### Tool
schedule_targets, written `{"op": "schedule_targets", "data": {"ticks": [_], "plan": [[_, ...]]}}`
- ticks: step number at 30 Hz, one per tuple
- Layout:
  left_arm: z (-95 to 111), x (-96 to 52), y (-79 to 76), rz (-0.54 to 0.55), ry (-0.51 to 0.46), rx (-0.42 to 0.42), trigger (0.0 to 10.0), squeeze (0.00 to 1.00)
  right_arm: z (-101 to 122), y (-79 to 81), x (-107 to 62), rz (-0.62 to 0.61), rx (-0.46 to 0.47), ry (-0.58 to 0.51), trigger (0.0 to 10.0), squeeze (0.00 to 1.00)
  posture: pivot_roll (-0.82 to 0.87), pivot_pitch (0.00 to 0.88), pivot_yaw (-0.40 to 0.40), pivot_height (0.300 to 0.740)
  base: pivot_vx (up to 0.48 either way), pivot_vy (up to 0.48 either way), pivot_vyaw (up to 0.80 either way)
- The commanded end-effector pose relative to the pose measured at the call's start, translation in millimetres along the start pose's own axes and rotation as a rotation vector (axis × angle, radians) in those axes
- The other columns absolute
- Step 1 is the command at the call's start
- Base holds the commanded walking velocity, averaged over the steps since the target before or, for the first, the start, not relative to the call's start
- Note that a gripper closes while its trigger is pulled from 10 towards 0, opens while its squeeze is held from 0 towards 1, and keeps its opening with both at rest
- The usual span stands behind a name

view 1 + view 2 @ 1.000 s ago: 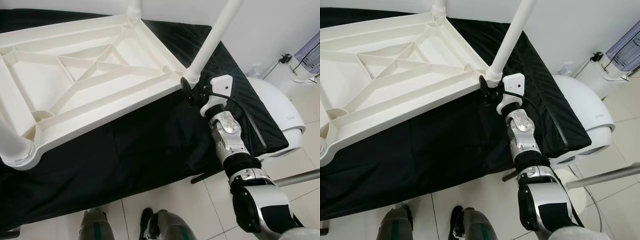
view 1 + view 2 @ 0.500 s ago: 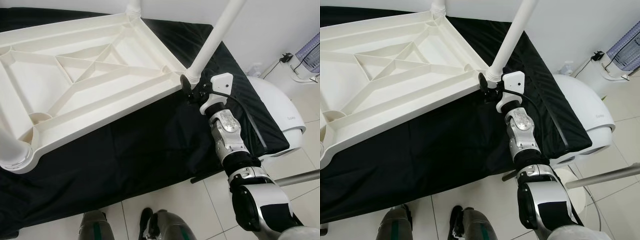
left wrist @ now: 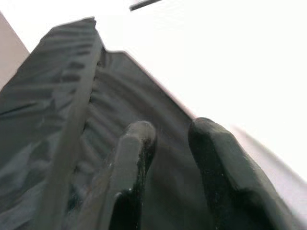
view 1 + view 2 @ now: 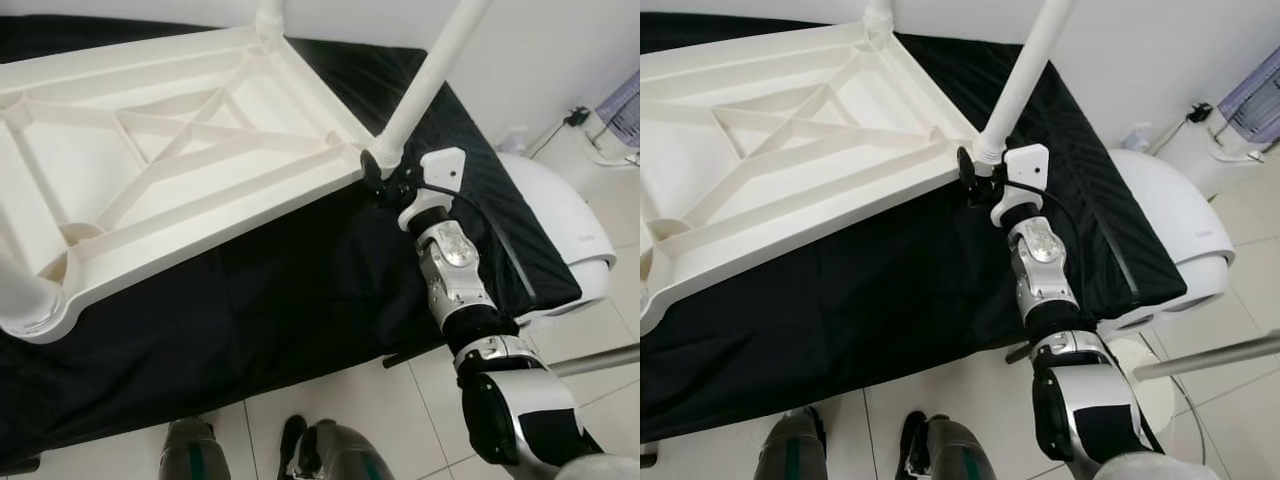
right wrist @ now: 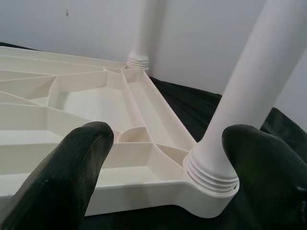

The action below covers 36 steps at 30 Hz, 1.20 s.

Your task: Building children table

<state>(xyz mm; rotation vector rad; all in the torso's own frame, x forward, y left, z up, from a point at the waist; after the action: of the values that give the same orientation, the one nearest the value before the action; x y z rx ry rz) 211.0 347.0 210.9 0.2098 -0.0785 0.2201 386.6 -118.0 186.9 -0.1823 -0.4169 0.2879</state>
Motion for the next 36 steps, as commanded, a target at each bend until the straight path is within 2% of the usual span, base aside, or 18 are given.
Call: {"op": "schedule_targets", "data": {"ticks": [1, 2, 3, 5, 7, 10, 11, 12, 17, 21, 23, 24, 25, 30, 31, 33, 35, 36], "plan": [[1, -0.9, -3.5, 0.037, -0.001, 0.018, 10.0, 0.00, -5, -11.1, -7.1, -0.040, -0.004, 0.015, 10.0, 0.00, 0.26, 0.164, -0.177, 0.740, 0.000, 0.000, 0.00], [1, -0.3, -14.0, 0.029, -0.005, 0.002, 10.0, 0.00, -6, -11.5, -8.4, -0.044, -0.003, 0.018, 10.0, 0.00, 0.26, 0.165, -0.173, 0.740, 0.000, 0.000, 0.00], [1, -0.3, -14.0, 0.029, -0.005, 0.002, 10.0, 0.00, -6, -11.5, -8.4, -0.044, -0.003, 0.018, 10.0, 0.00, 0.26, 0.165, -0.173, 0.740, 0.000, 0.000, 0.00], [1, 0.5, -41.5, -0.026, -0.007, -0.008, 10.0, 0.00, -8, -10.2, -10.6, -0.049, 0.001, 0.023, 10.0, 0.00, 0.26, 0.166, -0.169, 0.740, 0.000, 0.000, 0.00], [2, 2.2, -57.7, -0.036, -0.021, -0.033, 10.0, 0.00, -9, -7.0, -11.3, -0.049, 0.009, 0.025, 10.0, 0.00, 0.26, 0.167, -0.168, 0.740, 0.000, 0.000, 0.00], [2, 2.5, -60.0, -0.033, -0.024, -0.041, 10.0, 0.00, -9, -6.3, -11.5, -0.049, 0.011, 0.025, 10.0, 0.00, 0.26, 0.167, -0.167, 0.740, 0.000, 0.000, 0.00], [3, 4.7, -71.8, -0.014, -0.032, -0.071, 10.0, 0.00, -9, -4.1, -11.6, -0.047, 0.013, 0.023, 10.0, 0.00, 0.26, 0.165, -0.163, 0.740, 0.000, 0.000, 0.00], [3, 4.7, -71.8, -0.014, -0.032, -0.071, 10.0, 0.00, -9, -4.1, -11.6, -0.047, 0.013, 0.023, 10.0, 0.00, 0.26, 0.165, -0.163, 0.740, 0.000, 0.000, 0.00], [3, 12.0, -105.8, 0.015, -0.040, -0.129, 10.0, 0.00, -8, -2.2, -12.6, -0.051, 0.016, 0.021, 10.0, 0.00, 0.25, 0.157, -0.154, 0.740, 0.000, 0.000, 0.00], [3, 14.2, -115.9, 0.019, -0.038, -0.160, 10.0, 0.00, -8, -2.6, -13.1, -0.053, 0.016, 0.021, 10.0, 0.00, 0.25, 0.155, -0.154, 0.740, 0.000, 0.000, 0.00], [3, 16.7, -130.4, -0.001, -0.032, -0.175, 10.0, 0.00, -9, -2.5, -14.2, -0.056, 0.013, 0.027, 10.0, 0.00, 0.24, 0.151, -0.152, 0.740, 0.000, 0.000, 0.00], [3, 16.7, -130.4, -0.001, -0.032, -0.175, 10.0, 0.00, -9, -2.5, -14.2, -0.056, 0.013, 0.027, 10.0, 0.00, 0.24, 0.151, -0.152, 0.740, 0.000, 0.000, 0.00], [5, 18.9, -140.1, -0.018, -0.031, -0.192, 10.0, 0.00, -10, -1.8, -15.7, -0.056, 0.010, 0.034, 10.0, 0.00, 0.23, 0.149, -0.148, 0.740, 0.000, 0.000, 0.00], [10, 22.2, -156.8, -0.053, -0.037, -0.217, 10.0, 0.00, -12, 1.2, -19.4, -0.066, -0.001, 0.057, 10.0, 0.00, 0.21, 0.149, -0.137, 0.740, 0.000, 0.000, 0.00], [13, 23.3, -166.7, -0.078, -0.041, -0.219, 10.0, 0.00, -14, 2.5, -23.0, -0.100, -0.017, 0.080, 10.0, 0.00, 0.21, 0.148, -0.133, 0.740, 0.000, 0.000, 0.00], [13, 23.3, -166.7, -0.078, -0.041, -0.219, 10.0, 0.00, -14, 2.5, -23.0, -0.100, -0.017, 0.080, 10.0, 0.00, 0.21, 0.148, -0.133, 0.740, 0.000, 0.000, 0.00], [18, 25.5, -183.0, -0.105, -0.050, -0.229, 10.0, 0.00, -24, -5.9, -33.7, -0.276, -0.068, 0.169, 10.0, 0.00, 0.19, 0.149, -0.122, 0.740, 0.000, 0.000, 0.00], [18, 25.5, -183.0, -0.105, -0.050, -0.229, 10.0, 0.00, -24, -5.9, -33.7, -0.276, -0.068, 0.169, 10.0, 0.00, 0.19, 0.149, -0.122, 0.740, 0.000, 0.000, 0.00]]}}
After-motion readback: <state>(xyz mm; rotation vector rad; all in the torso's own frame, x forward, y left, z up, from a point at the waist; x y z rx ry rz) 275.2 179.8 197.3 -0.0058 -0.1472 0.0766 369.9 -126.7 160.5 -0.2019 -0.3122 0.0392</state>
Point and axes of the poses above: a point about 5 cm out from each wrist's last joint towards the gripper, its own x axis pointing out of the wrist towards the gripper, its own z axis along the axis of the wrist's last joint, y = z × x, the point moved 2 cm from there along x, pointing out of the wrist towards the gripper, and after that the axes turned 11 degrees about -x, right-handed, at the moved point
